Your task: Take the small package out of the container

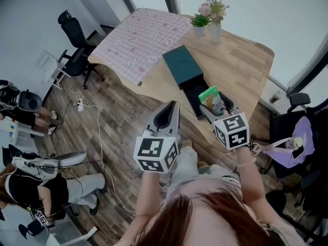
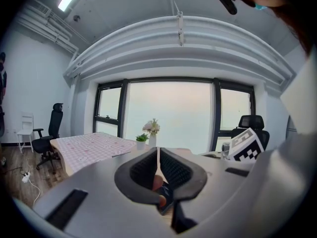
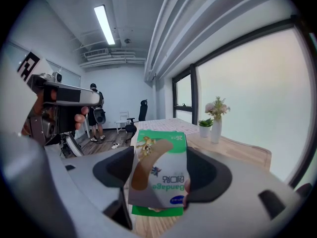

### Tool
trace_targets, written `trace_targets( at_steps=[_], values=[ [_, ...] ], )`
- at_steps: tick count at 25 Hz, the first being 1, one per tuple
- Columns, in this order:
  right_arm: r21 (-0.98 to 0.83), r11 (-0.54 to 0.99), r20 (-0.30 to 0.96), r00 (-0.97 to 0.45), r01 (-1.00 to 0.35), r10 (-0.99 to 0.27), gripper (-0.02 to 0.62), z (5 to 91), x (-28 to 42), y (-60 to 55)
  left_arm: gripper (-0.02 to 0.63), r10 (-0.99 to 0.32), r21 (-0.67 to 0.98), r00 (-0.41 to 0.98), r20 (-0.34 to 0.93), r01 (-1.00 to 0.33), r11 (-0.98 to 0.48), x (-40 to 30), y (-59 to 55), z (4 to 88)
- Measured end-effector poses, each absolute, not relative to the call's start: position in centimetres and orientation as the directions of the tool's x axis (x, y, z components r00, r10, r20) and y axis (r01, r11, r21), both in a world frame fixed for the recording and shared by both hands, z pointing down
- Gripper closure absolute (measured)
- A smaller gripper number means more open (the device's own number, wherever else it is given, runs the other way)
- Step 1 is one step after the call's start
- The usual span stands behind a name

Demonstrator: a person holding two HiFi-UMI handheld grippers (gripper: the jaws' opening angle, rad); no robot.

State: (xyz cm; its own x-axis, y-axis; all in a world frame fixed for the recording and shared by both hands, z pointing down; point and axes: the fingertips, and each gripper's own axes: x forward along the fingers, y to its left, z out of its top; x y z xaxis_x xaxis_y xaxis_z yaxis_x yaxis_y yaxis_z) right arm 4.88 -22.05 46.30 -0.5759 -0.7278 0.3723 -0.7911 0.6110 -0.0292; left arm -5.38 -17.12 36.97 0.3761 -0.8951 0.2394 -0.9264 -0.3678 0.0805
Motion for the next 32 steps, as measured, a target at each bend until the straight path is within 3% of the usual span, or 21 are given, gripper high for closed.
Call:
trace_targets(
  at_steps=[32],
  values=[
    [0.029, 0.601, 0.172, -0.588, -0.799, -0.79, 0.273, 39.8, 7.8, -15.8, 0.586, -0.913, 0.038, 0.362, 0.187, -0.932, -0.362, -2.7, -11.2, 35.1]
  ],
)
